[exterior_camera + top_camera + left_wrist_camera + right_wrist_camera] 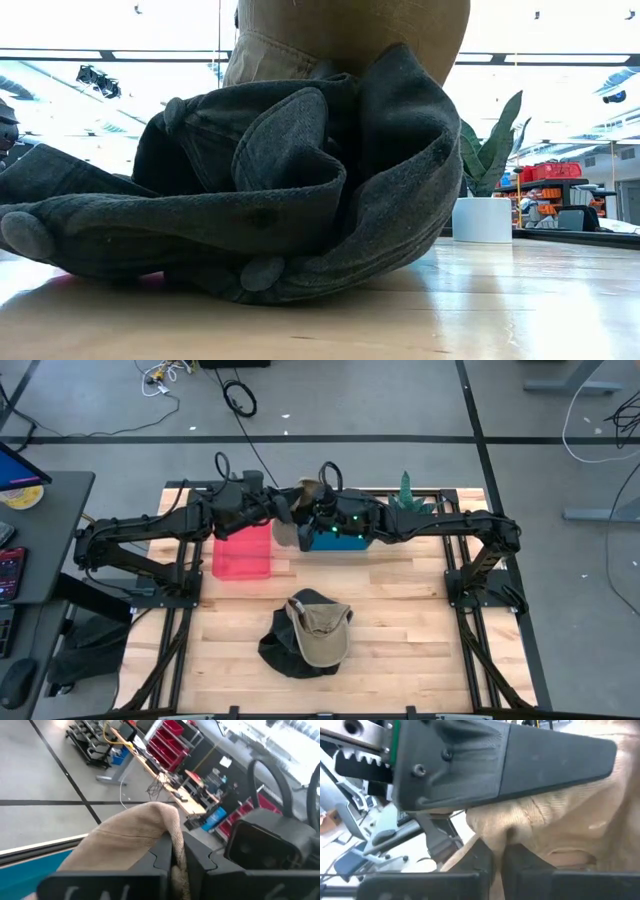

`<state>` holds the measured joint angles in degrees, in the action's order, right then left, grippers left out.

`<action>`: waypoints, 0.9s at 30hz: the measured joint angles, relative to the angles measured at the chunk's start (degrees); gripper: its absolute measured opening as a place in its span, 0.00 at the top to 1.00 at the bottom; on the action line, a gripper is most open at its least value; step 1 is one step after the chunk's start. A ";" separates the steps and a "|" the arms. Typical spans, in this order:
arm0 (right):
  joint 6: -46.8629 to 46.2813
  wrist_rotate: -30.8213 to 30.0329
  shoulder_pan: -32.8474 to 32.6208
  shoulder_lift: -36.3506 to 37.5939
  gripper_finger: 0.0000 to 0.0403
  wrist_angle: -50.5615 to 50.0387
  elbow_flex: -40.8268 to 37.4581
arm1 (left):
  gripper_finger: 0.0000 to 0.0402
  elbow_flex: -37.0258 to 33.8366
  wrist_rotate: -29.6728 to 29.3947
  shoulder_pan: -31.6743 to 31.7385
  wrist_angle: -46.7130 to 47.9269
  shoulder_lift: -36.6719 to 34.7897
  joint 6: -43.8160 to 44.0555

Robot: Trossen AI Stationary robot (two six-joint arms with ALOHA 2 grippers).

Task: Pick & Place hat
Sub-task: Put the top brown cap into the blue bin

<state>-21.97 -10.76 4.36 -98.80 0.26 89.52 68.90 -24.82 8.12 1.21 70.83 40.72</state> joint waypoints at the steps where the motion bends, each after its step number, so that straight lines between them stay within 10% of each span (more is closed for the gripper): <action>1: -0.02 0.17 -0.01 0.08 0.97 -0.83 0.00 | 0.90 0.00 0.58 0.00 0.21 0.00 -0.87; 27: 7.66 -8.31 -0.13 11.58 0.99 -27.60 -0.92 | 0.74 0.11 3.86 0.39 4.65 -13.78 -16.27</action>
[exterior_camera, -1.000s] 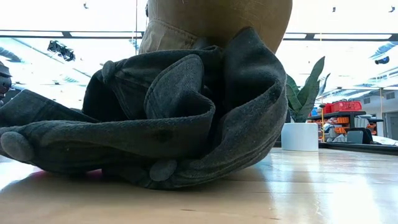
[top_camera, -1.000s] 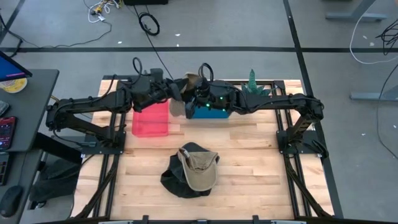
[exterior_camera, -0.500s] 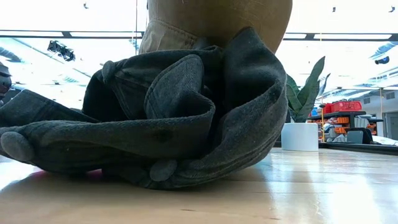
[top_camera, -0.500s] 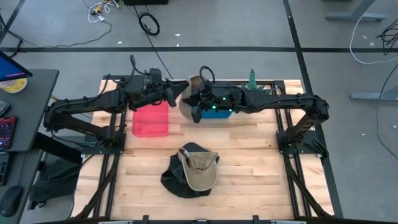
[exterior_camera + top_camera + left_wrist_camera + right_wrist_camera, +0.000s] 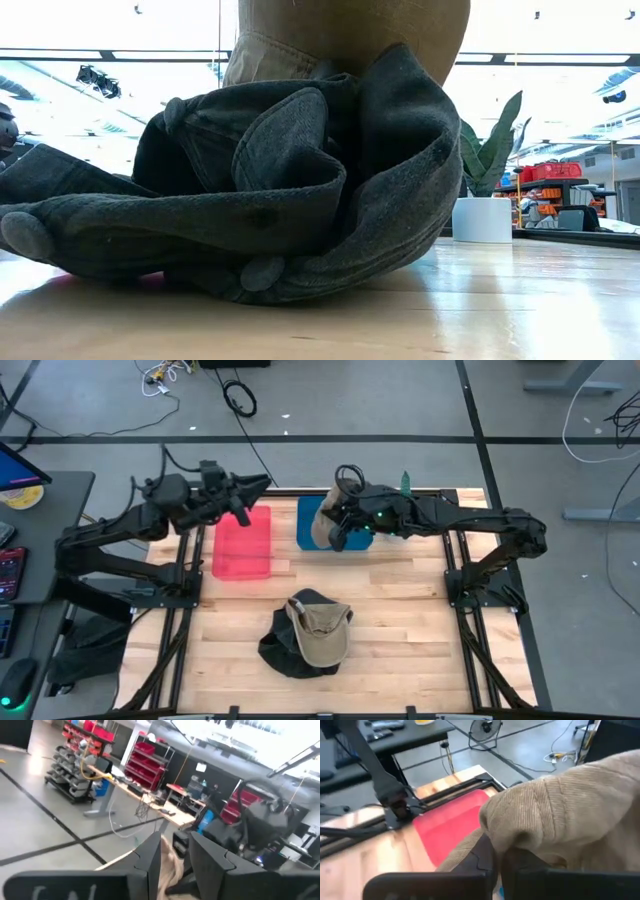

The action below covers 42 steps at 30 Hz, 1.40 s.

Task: Pick & Place hat
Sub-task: Put the top brown cap into the blue bin

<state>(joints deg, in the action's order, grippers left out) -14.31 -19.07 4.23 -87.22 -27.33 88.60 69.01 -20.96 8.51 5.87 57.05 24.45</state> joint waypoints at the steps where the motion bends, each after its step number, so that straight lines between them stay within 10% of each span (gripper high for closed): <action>1: 1.13 0.00 0.00 0.00 0.99 1.19 -0.73 | 0.74 0.00 -0.19 0.00 0.97 -0.54 -0.42; 13: 12.40 4.91 7.49 -0.59 0.99 16.78 -15.42 | 0.74 -0.04 -0.30 -0.02 9.68 -1.24 1.40; 42: 14.63 14.99 15.61 -16.81 0.99 23.97 -16.55 | 0.74 -0.04 -0.42 -4.84 11.83 -1.22 3.37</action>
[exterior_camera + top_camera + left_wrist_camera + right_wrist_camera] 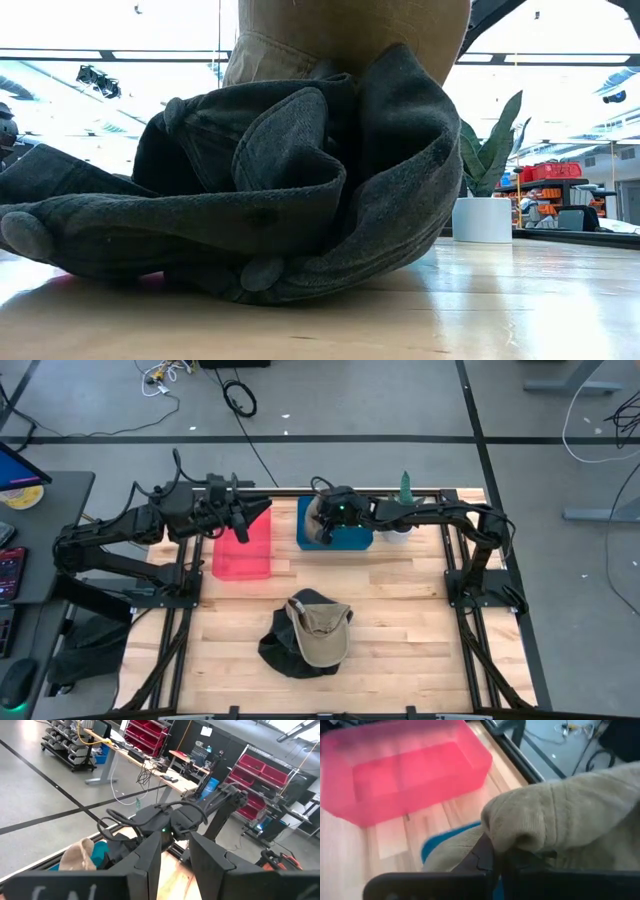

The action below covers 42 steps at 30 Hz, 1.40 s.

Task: Pick & Place hat
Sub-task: Put the top brown cap into the blue bin

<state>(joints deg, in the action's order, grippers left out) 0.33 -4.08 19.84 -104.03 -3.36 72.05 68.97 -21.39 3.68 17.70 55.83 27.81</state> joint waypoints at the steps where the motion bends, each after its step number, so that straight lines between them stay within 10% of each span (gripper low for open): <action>1: -0.36 -0.96 0.02 -0.08 0.99 -0.48 0.00 | 0.74 0.00 0.02 -0.08 0.24 0.00 -0.02; 26: -8.71 -17.91 -0.79 -0.28 0.94 -20.66 0.04 | 0.74 -0.04 -0.94 -0.08 -0.06 8.64 -0.43; 42: -16.42 -14.30 -1.71 1.62 0.35 -29.87 1.01 | 0.74 -0.04 -0.93 -0.08 -0.07 8.83 -0.48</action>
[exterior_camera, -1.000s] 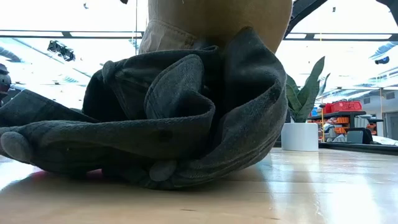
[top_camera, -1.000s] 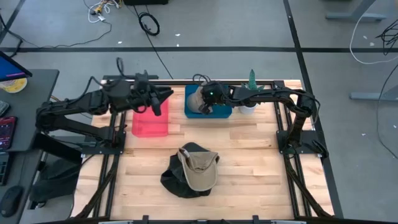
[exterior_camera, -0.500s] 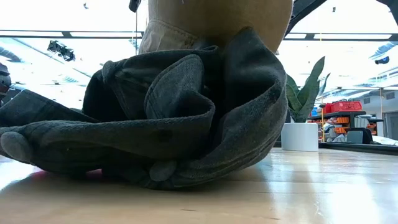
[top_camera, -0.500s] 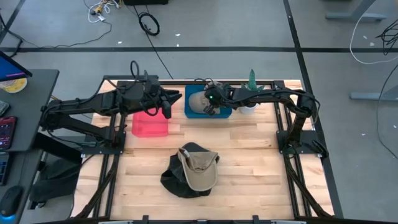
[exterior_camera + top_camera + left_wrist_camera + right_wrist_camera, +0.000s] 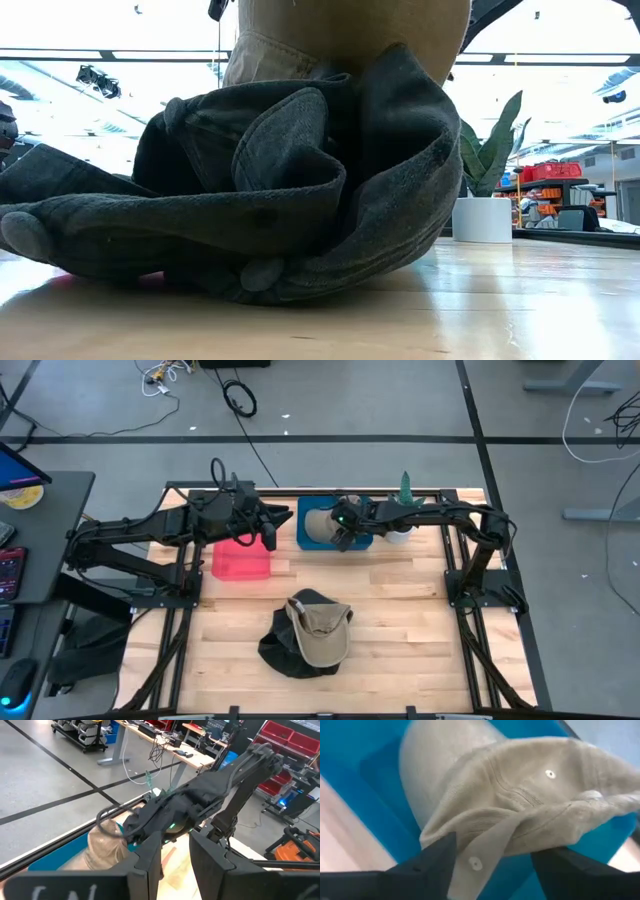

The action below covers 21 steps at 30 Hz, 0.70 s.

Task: Pick & Place hat
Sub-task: Put the top brown cap into the blue bin, then put the brown cap into the blue bin

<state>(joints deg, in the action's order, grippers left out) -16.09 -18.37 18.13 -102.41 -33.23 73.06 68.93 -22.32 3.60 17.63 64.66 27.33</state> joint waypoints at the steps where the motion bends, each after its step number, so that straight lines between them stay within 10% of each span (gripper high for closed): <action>1: 0.06 -0.02 -0.18 1.11 0.33 -0.02 0.25 | 0.74 0.00 0.00 0.00 0.03 0.00 -0.01; 21: -14.25 12.34 -3.34 27.91 0.31 -13.47 0.48 | 0.74 0.00 5.87 0.02 3.37 -0.02 2.63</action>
<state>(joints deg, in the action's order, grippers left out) -30.34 -6.04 14.79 -74.51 -46.71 73.54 68.93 -16.44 3.62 21.00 64.64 29.96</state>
